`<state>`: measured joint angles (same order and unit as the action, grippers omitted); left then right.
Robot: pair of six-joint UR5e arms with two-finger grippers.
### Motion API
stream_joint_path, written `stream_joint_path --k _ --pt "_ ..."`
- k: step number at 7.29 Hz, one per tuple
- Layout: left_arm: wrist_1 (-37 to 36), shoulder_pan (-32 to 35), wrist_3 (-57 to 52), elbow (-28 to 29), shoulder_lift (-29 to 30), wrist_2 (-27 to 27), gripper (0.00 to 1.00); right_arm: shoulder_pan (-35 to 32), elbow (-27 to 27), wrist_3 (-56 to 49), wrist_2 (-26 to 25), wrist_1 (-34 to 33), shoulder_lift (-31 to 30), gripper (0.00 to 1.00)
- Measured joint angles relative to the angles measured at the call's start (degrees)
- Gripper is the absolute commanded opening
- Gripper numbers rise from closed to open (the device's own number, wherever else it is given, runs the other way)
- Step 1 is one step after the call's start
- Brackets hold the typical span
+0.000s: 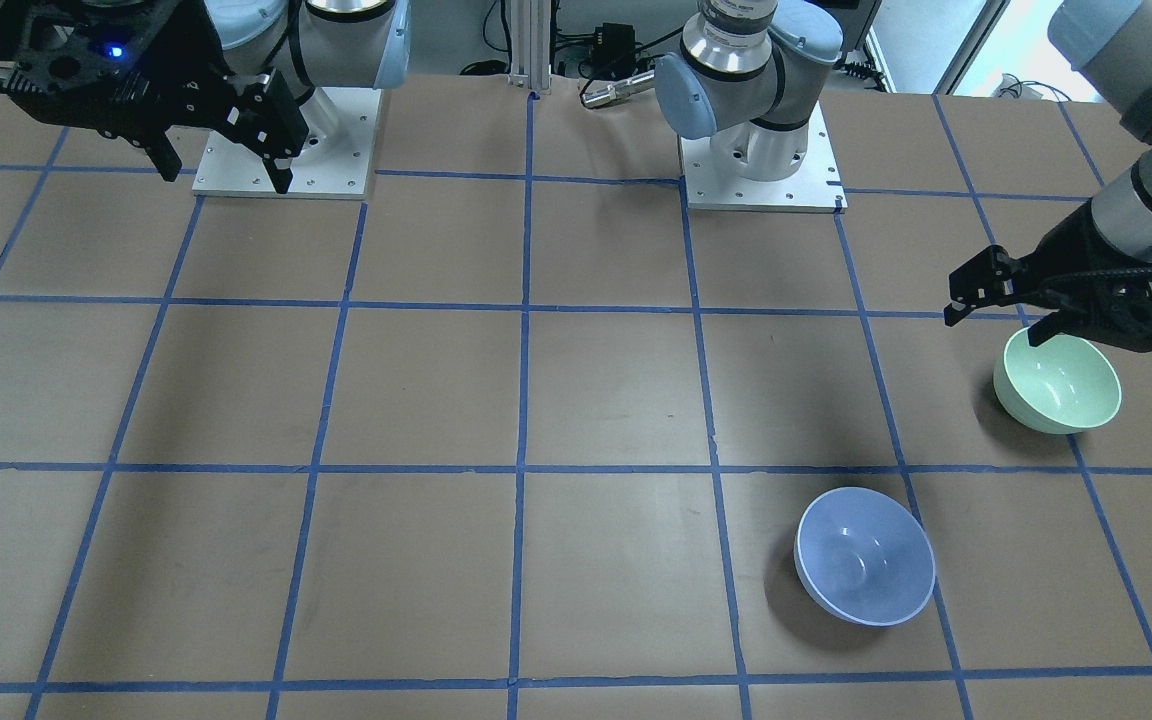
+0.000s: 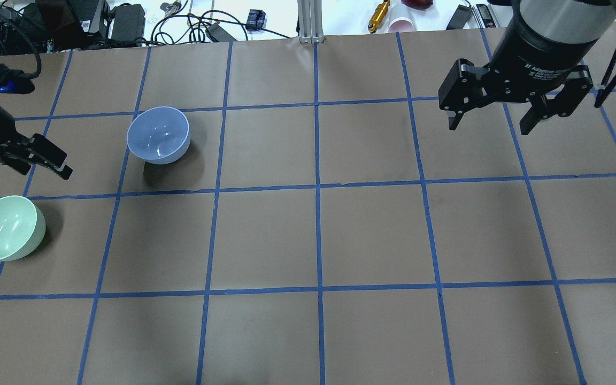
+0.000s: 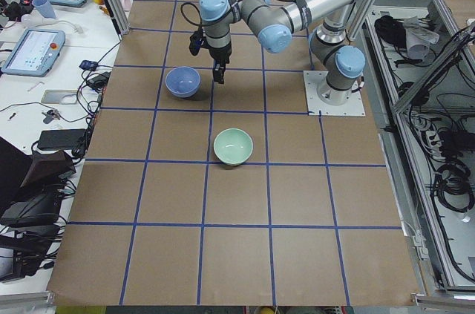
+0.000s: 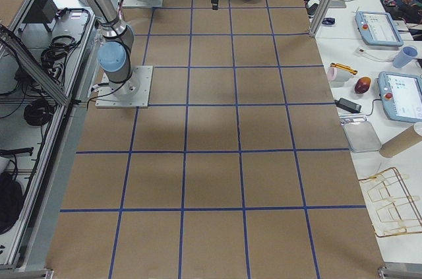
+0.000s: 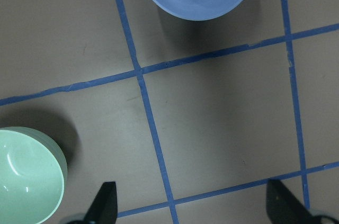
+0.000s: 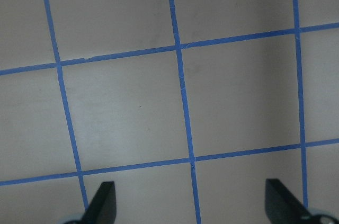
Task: Stack green bowl on blue bowl
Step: 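Move the left gripper over to the light green bowl and lower it, then close the left gripper on the rim of the light green bowl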
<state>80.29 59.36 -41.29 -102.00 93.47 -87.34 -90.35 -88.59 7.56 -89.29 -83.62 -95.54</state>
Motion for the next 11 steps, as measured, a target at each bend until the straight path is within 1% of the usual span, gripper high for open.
stream_joint_path --k 2,3,6,9,11 --pt "-8.9 -6.3 -4.5 -5.6 1.5 0.4 1.00 0.0 0.0 0.0 0.0 0.0 0.0 1.00" --pt "-12.2 -8.3 -6.5 -6.7 2.9 0.3 1.00 0.0 0.0 0.0 0.0 0.0 0.0 1.00" --pt "-18.6 -13.5 -12.9 -6.7 6.3 -0.2 1.00 0.0 0.0 0.0 0.0 0.0 0.0 1.00" --pt "-22.1 -17.5 -18.5 -4.4 10.6 0.0 1.00 0.0 0.0 0.0 0.0 0.0 0.0 1.00" --pt "-22.9 -21.2 -19.4 -4.1 13.4 0.5 1.00 0.0 0.0 0.0 0.0 0.0 0.0 1.00"
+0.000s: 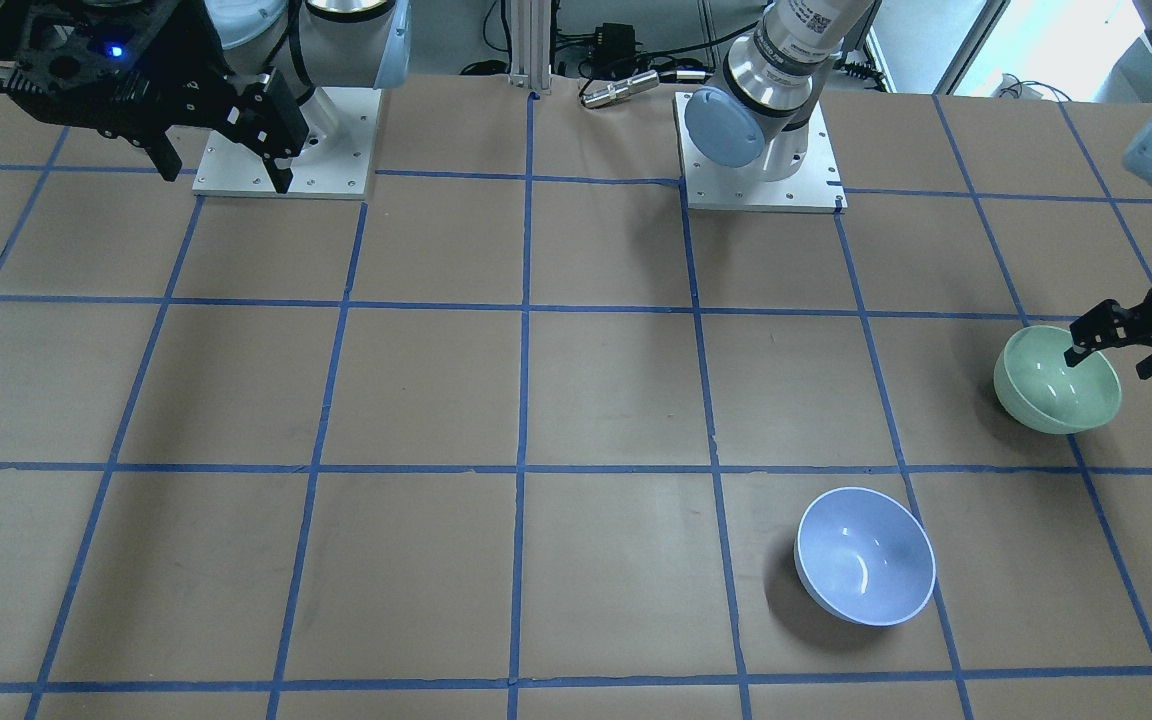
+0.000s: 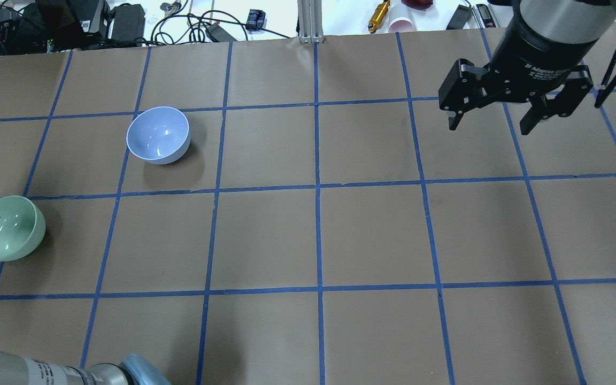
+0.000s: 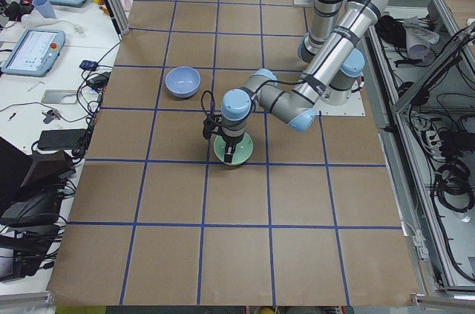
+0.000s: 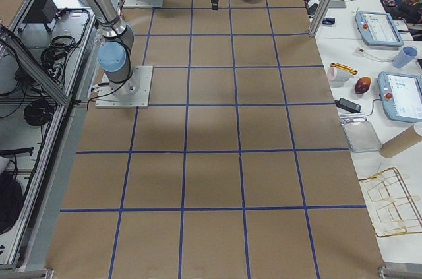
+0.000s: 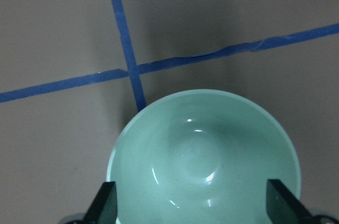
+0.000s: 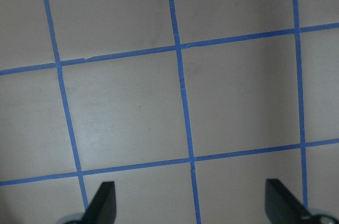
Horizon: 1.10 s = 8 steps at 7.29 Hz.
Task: Stack green bowl on blue bowl
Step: 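Close the left gripper on the rim of the light green bowl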
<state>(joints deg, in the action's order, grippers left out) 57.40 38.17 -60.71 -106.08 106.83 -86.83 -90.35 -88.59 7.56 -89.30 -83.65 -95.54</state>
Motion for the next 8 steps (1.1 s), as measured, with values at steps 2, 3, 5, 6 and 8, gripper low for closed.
stream_joint_path --k 2,3,5,6,8 --pt "-0.1 -1.5 -0.1 1.3 2.9 0.1 1.00 0.0 0.0 0.0 0.0 0.0 0.0 1.00" --pt "-0.1 -1.8 -0.1 2.0 4.4 0.3 1.00 0.0 0.0 0.0 0.0 0.0 0.0 1.00" --pt "-0.1 -2.0 -0.2 2.5 7.0 1.5 1.00 0.0 0.0 0.0 0.0 0.0 0.0 1.00" --pt "-0.1 -2.1 -0.2 2.5 7.8 1.9 0.90 0.0 0.0 0.0 0.0 0.0 0.0 1.00" --pt "-0.1 -2.1 -0.3 2.5 8.5 2.1 0.64 0.0 0.0 0.0 0.0 0.0 0.0 1.00"
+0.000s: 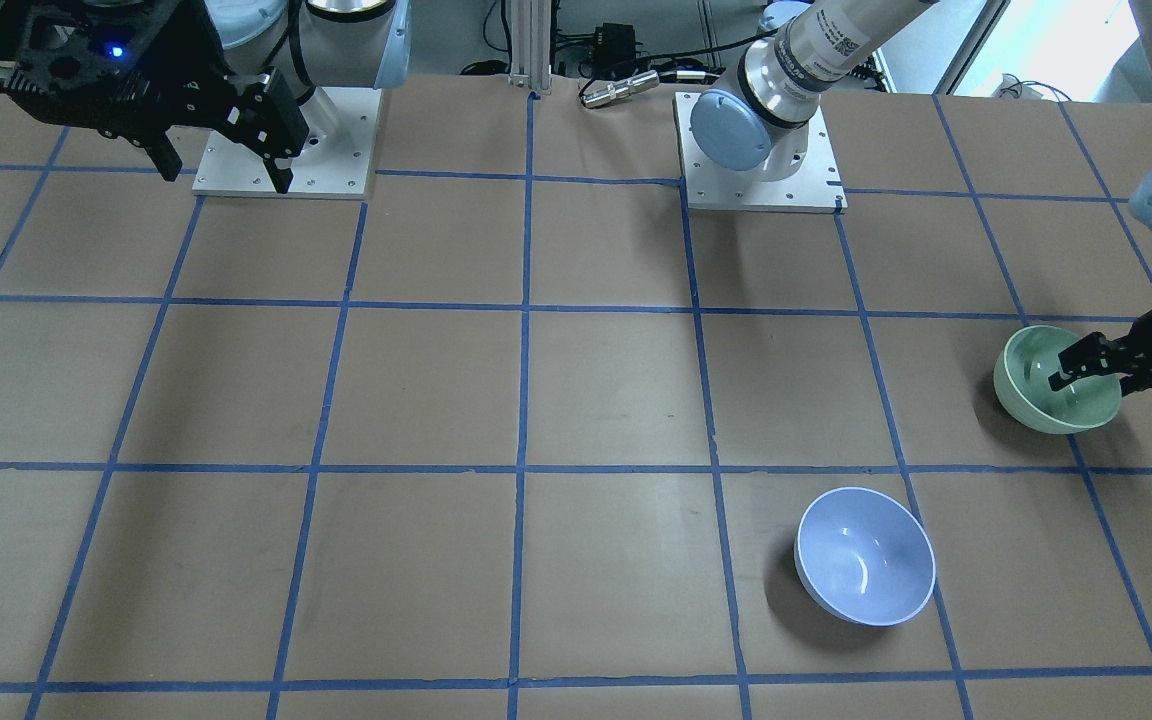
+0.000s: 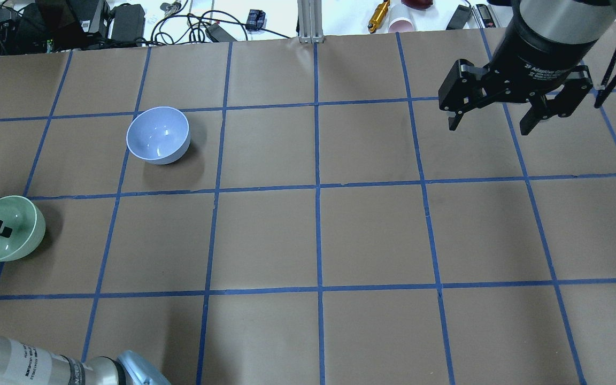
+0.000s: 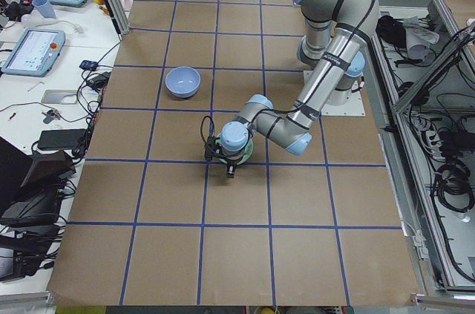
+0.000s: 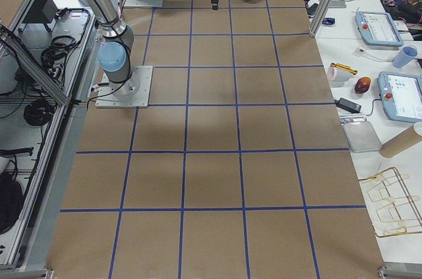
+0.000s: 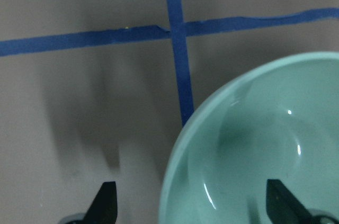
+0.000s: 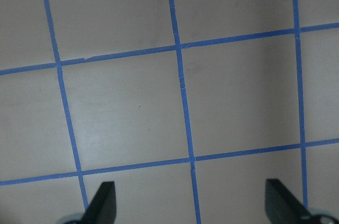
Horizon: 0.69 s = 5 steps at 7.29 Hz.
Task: Stack green bowl on blue bowl
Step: 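Close the left gripper on the rim of the light green bowl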
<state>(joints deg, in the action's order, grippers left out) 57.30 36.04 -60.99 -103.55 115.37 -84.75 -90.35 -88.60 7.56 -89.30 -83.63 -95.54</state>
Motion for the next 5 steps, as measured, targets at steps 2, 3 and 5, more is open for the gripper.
stream_joint_path --k 2,3,5 --pt "0.0 0.0 -0.2 0.0 0.3 -0.2 0.16 0.0 0.0 0.0 0.0 0.0 0.0 1.00" --pt "0.0 0.0 -0.3 0.0 0.3 -0.2 0.00 0.0 0.0 0.0 0.0 0.0 0.0 1.00" --pt "0.1 0.0 -0.5 0.0 0.4 -0.1 0.00 0.0 0.0 0.0 0.0 0.0 0.0 1.00"
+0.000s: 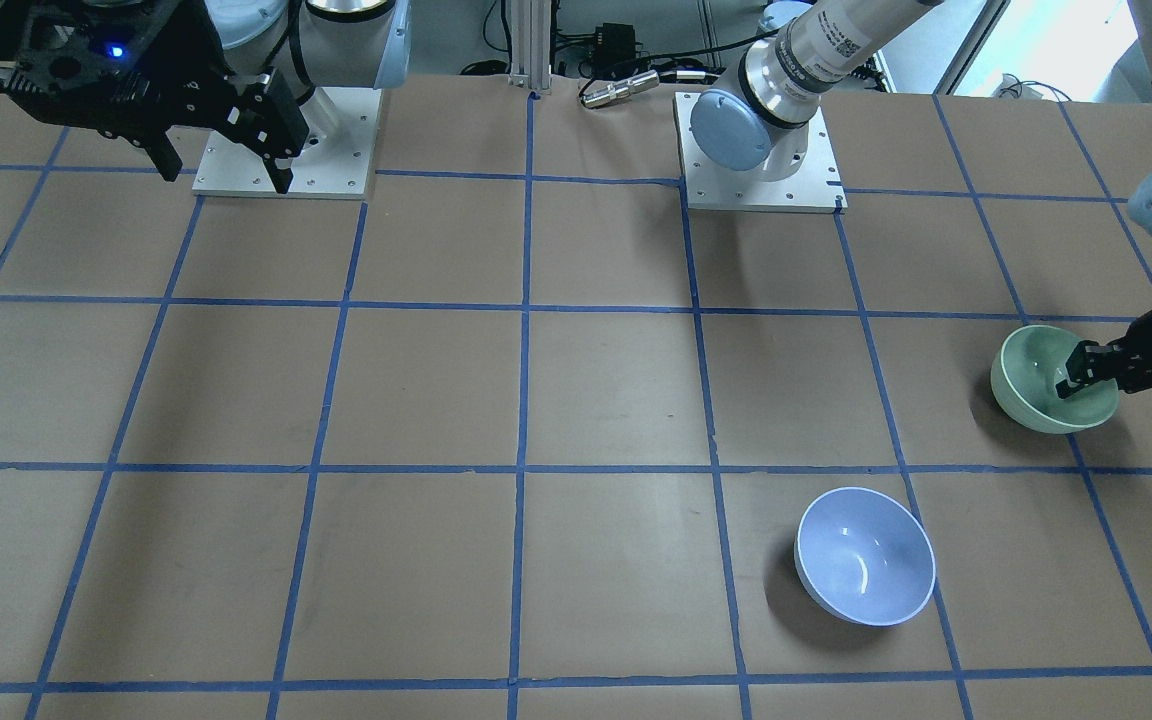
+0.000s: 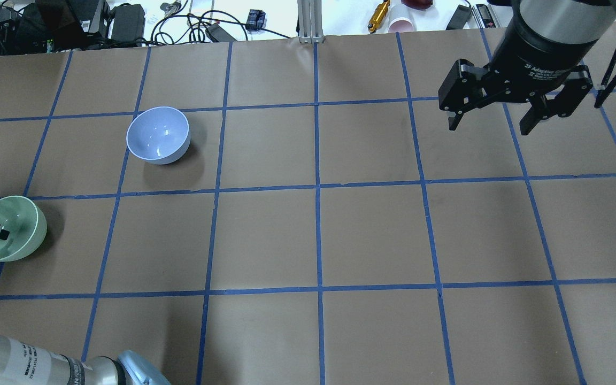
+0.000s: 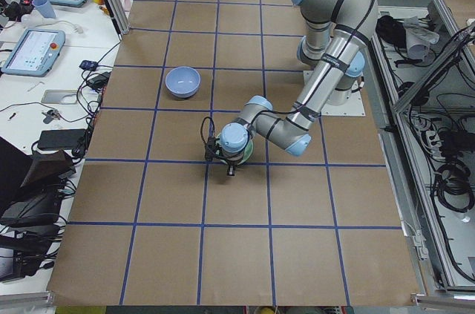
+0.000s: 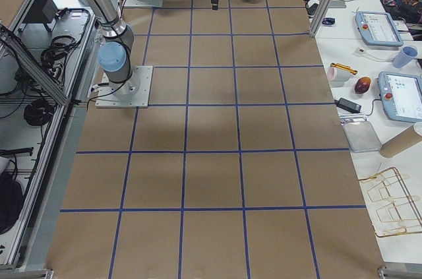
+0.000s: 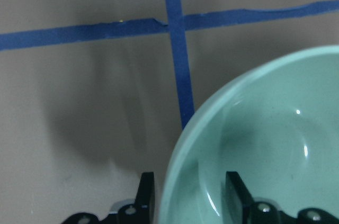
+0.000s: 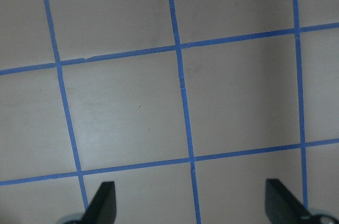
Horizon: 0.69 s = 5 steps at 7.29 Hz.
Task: Stack green bowl on blue bowl
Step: 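Close the left gripper on the rim of the light green bowl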
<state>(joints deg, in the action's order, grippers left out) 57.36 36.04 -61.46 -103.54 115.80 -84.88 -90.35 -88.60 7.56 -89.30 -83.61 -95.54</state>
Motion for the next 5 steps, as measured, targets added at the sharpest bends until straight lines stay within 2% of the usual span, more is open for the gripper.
stream_joint_path --k 5 --pt "0.5 -0.1 0.4 0.1 0.0 0.1 0.00 0.0 0.0 0.0 0.0 0.0 0.0 1.00"
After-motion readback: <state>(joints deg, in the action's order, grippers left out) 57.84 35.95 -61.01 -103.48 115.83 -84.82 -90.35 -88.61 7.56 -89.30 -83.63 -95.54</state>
